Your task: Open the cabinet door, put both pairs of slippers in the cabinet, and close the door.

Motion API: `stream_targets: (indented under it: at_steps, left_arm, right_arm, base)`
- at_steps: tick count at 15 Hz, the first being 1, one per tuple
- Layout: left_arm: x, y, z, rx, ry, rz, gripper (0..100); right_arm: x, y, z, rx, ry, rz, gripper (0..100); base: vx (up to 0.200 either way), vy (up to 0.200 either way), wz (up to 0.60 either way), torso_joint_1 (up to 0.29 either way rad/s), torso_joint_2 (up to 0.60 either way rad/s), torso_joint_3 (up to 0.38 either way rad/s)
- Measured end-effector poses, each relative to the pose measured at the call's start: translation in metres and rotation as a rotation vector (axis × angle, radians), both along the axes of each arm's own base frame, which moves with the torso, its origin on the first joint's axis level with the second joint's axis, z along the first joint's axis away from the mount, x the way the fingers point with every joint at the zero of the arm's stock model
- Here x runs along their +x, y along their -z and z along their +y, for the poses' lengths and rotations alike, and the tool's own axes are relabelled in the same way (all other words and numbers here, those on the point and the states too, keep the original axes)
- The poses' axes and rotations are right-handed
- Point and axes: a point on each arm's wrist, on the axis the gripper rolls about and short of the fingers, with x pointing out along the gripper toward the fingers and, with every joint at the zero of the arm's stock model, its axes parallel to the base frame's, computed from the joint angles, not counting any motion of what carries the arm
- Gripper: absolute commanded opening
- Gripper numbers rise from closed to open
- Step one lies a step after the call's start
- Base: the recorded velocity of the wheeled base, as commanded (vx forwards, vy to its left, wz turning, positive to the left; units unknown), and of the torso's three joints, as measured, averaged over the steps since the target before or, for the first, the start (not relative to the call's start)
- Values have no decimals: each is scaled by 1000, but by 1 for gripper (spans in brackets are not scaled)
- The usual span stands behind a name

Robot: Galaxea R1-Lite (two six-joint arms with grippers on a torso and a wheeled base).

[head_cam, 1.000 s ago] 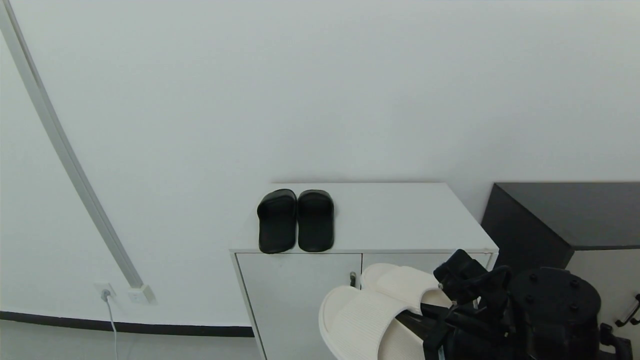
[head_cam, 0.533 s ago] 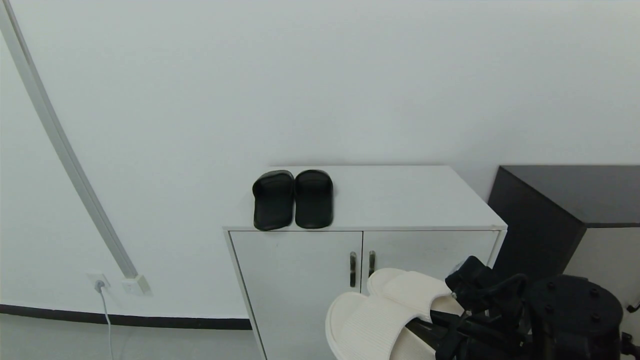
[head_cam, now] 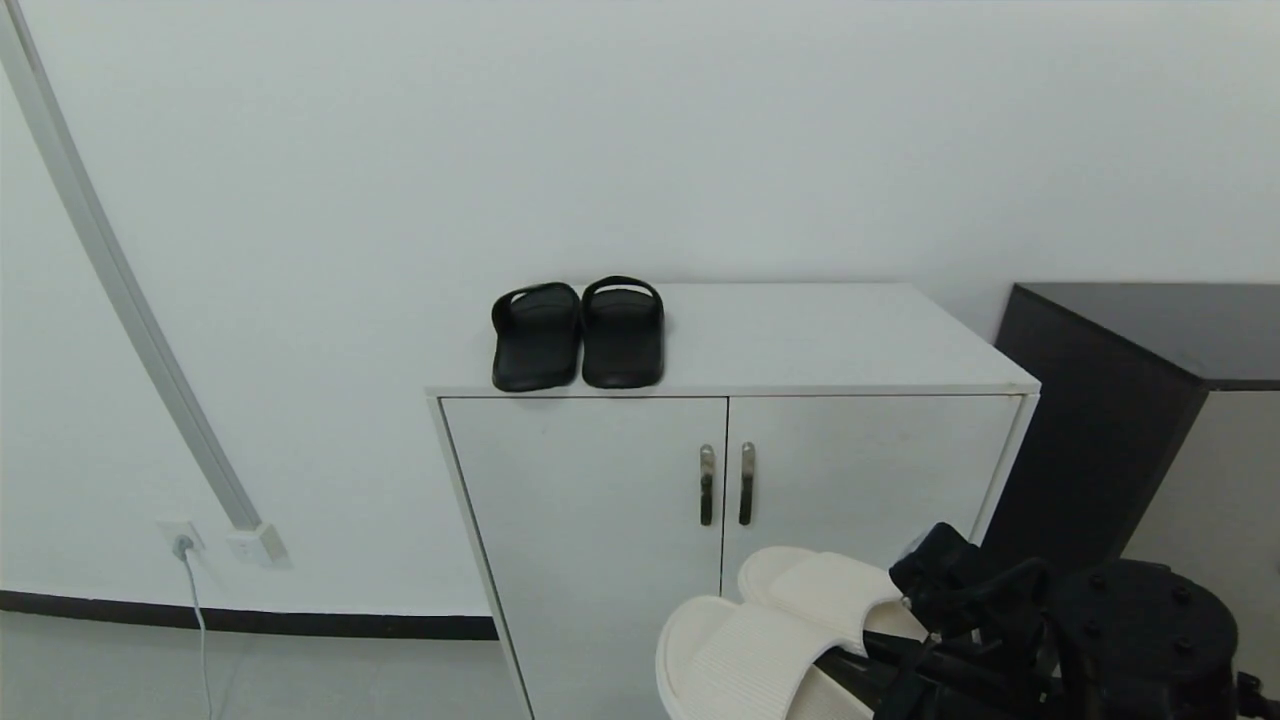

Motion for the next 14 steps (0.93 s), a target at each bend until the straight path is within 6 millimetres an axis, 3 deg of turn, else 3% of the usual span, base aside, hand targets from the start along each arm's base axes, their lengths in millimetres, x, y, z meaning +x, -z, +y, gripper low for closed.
stream_targets:
  at_steps: [11, 14]
  left_arm:
    - [0, 0, 0, -7, -1, 1, 100]
    - [0, 0, 0, -10, -1, 0, 100]
  right_arm:
    - [-6, 9, -3, -25, -15, -18, 0]
    - [-5, 12, -3, -38, -13, -8, 0]
  base:
    - [0, 0, 0, -116, 467, 346]
    - [0, 0, 0, -2, 151, 106]
